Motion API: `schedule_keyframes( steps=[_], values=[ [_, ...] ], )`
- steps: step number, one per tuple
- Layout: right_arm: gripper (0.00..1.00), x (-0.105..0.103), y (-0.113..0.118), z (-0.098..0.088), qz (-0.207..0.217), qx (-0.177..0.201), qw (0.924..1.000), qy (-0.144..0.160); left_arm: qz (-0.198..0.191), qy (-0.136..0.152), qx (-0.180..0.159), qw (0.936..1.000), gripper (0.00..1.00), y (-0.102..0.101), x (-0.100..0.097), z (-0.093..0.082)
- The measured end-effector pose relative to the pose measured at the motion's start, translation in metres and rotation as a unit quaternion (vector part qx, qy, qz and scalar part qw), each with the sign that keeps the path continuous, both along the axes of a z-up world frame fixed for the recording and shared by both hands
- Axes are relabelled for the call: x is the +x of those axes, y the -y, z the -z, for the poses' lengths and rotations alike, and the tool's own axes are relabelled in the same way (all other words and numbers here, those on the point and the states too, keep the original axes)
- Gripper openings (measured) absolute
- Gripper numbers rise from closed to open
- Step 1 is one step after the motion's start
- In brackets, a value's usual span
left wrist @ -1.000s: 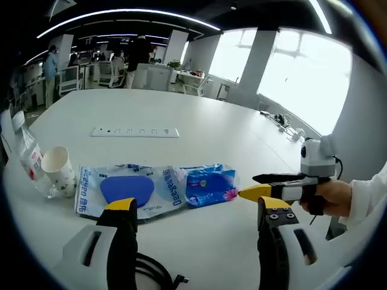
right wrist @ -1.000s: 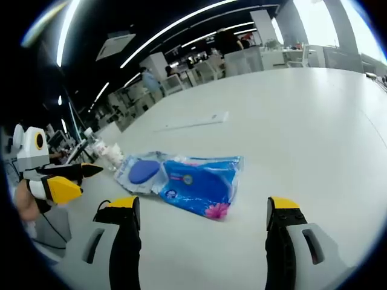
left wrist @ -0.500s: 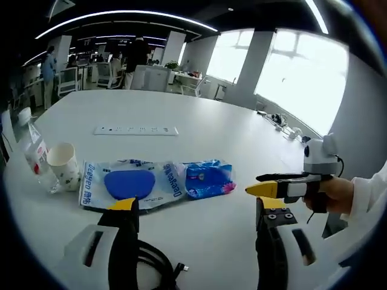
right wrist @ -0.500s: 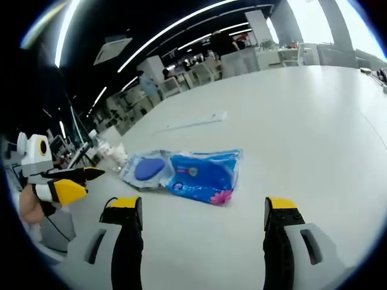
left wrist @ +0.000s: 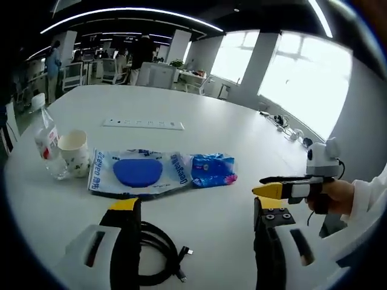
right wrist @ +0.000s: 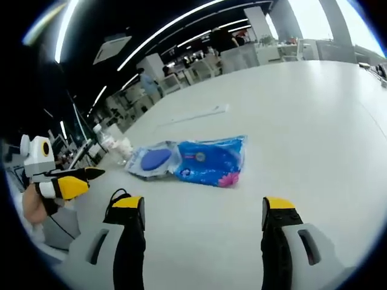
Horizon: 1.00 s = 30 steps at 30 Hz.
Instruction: Arrange the tabletop items into an orderly group along one side of the table until the central work area is clear of visible clutter.
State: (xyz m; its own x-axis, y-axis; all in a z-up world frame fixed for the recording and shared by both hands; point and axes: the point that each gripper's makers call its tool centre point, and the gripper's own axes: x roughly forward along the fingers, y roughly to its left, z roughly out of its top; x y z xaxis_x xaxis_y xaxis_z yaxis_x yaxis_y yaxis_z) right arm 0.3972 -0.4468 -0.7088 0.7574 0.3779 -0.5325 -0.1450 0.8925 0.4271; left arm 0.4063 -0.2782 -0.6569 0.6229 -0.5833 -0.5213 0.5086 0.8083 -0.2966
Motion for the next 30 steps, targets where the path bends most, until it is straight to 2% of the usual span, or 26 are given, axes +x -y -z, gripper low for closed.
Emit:
schedule_keyframes(
  steps=[5, 18, 30],
  values=[
    [0.76, 0.0, -0.011, -0.003, -0.008, 0.005, 0.9999, 0.004, -0.018, -0.002, 0.002, 0.9998, 0.78, -0.015, -0.002, 0.0],
    [0.73, 0.005, -0.032, -0.008, -0.028, 0.015, 0.9995, 0.006, -0.042, -0.003, 0.004, 0.9991, 0.77, -0.038, -0.005, 0.001],
    [0.71, 0.011, -0.084, -0.005, -0.094, 0.02, 0.9954, 0.0, -0.102, -0.01, 0.011, 0.9947, 0.75, -0.086, -0.02, 0.005]
  ],
)
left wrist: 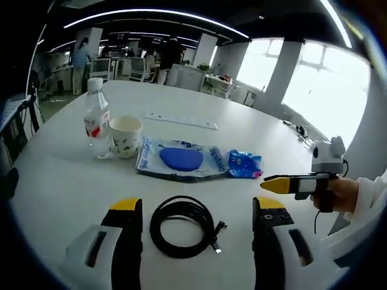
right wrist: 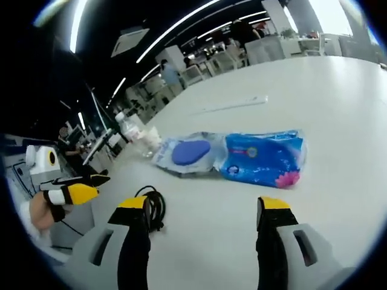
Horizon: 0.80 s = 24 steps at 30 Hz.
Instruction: Arrange the tabletop items into an orderly group along one side of the table until the central work area is clear of visible clutter.
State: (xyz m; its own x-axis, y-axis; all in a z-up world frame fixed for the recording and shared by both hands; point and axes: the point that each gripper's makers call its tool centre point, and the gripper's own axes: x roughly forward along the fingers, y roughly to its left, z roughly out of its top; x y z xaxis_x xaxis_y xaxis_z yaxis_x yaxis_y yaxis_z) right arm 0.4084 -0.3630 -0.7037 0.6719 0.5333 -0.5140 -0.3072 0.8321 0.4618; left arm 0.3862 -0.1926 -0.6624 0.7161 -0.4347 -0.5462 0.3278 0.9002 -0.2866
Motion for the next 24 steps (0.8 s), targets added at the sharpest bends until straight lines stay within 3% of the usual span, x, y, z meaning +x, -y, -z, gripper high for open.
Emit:
schedule_keyframes(
  steps=[6, 24],
  values=[
    [0.69, -0.002, -0.016, 0.002, -0.023, 0.001, 0.9997, -0.003, -0.021, -0.005, 0.002, 0.9998, 0.75, -0.016, -0.007, 0.003],
    [0.64, -0.018, -0.033, 0.008, -0.046, 0.0, 0.9988, -0.016, -0.026, -0.04, 0.01, 0.9988, 0.7, -0.019, -0.007, 0.026]
  ],
)
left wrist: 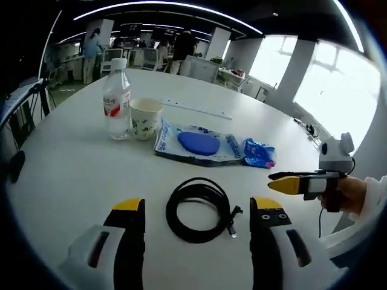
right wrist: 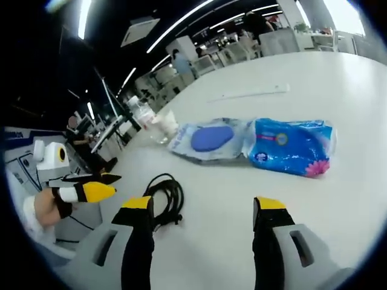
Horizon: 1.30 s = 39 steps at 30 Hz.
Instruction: Arrange the tabletop items into an orderly group along one side of the table until the central work area is clear of visible clutter.
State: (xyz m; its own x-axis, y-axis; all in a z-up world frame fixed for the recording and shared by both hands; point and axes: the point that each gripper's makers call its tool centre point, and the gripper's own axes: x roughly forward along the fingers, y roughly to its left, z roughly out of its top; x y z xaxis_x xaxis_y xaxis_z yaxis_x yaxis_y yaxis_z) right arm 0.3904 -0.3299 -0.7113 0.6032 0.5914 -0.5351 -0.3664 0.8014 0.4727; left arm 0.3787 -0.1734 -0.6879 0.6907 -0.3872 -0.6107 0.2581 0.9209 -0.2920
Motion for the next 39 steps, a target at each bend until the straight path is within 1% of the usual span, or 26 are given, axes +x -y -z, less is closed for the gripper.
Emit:
schedule_keyframes(
  steps=[4, 7, 11, 14, 17, 22, 26, 30, 35, 39],
  values=[
    [0.63, -0.003, -0.008, 0.0, -0.009, -0.005, 0.9999, -0.001, -0.004, -0.014, 0.007, 0.9999, 0.67, -0.004, 0.0, 0.01],
    [0.61, -0.007, -0.022, 0.001, -0.026, -0.01, 0.9996, -0.005, -0.006, -0.026, 0.007, 0.9996, 0.65, -0.005, -0.001, 0.017],
    [0.54, -0.011, -0.033, 0.007, -0.04, -0.021, 0.9988, -0.016, -0.011, -0.047, 0.021, 0.9986, 0.63, -0.009, -0.004, 0.029],
    [0.52, -0.01, -0.04, 0.007, -0.05, -0.027, 0.9983, -0.01, -0.016, -0.06, 0.016, 0.998, 0.61, -0.01, -0.006, 0.035],
    [0.48, -0.008, -0.05, 0.012, -0.065, -0.033, 0.9972, -0.016, -0.016, -0.069, 0.019, 0.9973, 0.58, -0.01, -0.007, 0.041],
    [0.43, -0.005, -0.068, 0.019, -0.092, -0.041, 0.9947, -0.022, -0.023, -0.079, 0.006, 0.9966, 0.52, -0.009, -0.004, 0.045],
    [0.38, -0.002, -0.078, 0.024, -0.107, -0.049, 0.9927, -0.024, -0.028, -0.086, 0.005, 0.9959, 0.49, -0.009, -0.002, 0.049],
    [0.36, -0.002, -0.084, 0.032, -0.118, -0.057, 0.9908, -0.033, -0.036, -0.098, 0.0, 0.9945, 0.44, -0.011, -0.001, 0.055],
    [0.25, -0.003, -0.088, 0.039, -0.127, -0.055, 0.9892, -0.049, -0.036, -0.105, 0.0, 0.9938, 0.4, -0.011, 0.0, 0.059],
    [0.23, 0.0, -0.088, 0.042, -0.125, -0.061, 0.9889, -0.053, -0.036, -0.113, 0.002, 0.9929, 0.39, -0.01, 0.001, 0.064]
  ],
)
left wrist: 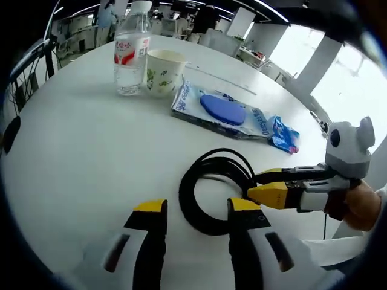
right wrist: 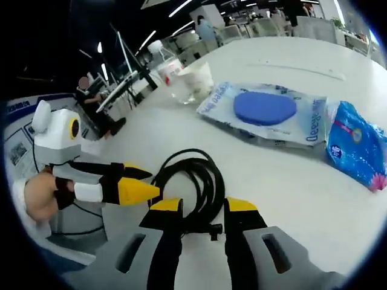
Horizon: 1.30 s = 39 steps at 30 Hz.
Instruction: Arrange the tabletop items into an orderly group along one side of the table until the central work area is clear of visible clutter.
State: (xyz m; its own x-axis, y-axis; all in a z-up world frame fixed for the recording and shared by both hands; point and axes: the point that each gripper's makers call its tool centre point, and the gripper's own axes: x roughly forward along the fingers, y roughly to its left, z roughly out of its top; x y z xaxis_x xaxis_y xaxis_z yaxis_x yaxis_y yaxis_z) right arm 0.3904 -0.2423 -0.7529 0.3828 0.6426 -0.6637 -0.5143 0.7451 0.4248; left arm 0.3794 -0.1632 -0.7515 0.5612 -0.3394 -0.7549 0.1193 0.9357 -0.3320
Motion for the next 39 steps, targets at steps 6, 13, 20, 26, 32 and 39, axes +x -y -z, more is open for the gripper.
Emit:
schedule_keyframes(
  steps=[6, 13, 20, 26, 32, 39],
  values=[
    [0.16, 0.001, 0.002, 0.006, 0.002, -0.012, 0.9999, -0.005, 0.009, -0.012, 0.0, 0.9999, 0.32, 0.004, -0.001, 0.006],
    [0.14, 0.004, 0.001, 0.006, 0.001, -0.014, 0.9999, -0.008, 0.02, -0.012, 0.02, 0.9995, 0.19, -0.001, 0.0, 0.007],
    [0.11, 0.007, 0.002, 0.007, 0.01, -0.006, 0.9998, -0.019, 0.005, -0.012, 0.013, 0.9998, 0.1, -0.01, 0.004, 0.01],
    [0.04, 0.005, 0.006, 0.003, 0.02, -0.004, 0.9993, -0.032, -0.029, -0.017, -0.021, 0.9992, 0.06, -0.009, 0.005, 0.004],
    [0.0, -0.003, 0.01, -0.006, 0.033, 0.02, 0.9982, -0.045, -0.015, 0.003, -0.015, 0.9998, 0.02, -0.005, 0.01, -0.009],
    [0.0, -0.005, 0.02, -0.027, 0.068, 0.07, 0.9935, -0.059, -0.015, 0.022, -0.039, 0.9989, 0.02, 0.003, 0.013, -0.029]
  ],
)
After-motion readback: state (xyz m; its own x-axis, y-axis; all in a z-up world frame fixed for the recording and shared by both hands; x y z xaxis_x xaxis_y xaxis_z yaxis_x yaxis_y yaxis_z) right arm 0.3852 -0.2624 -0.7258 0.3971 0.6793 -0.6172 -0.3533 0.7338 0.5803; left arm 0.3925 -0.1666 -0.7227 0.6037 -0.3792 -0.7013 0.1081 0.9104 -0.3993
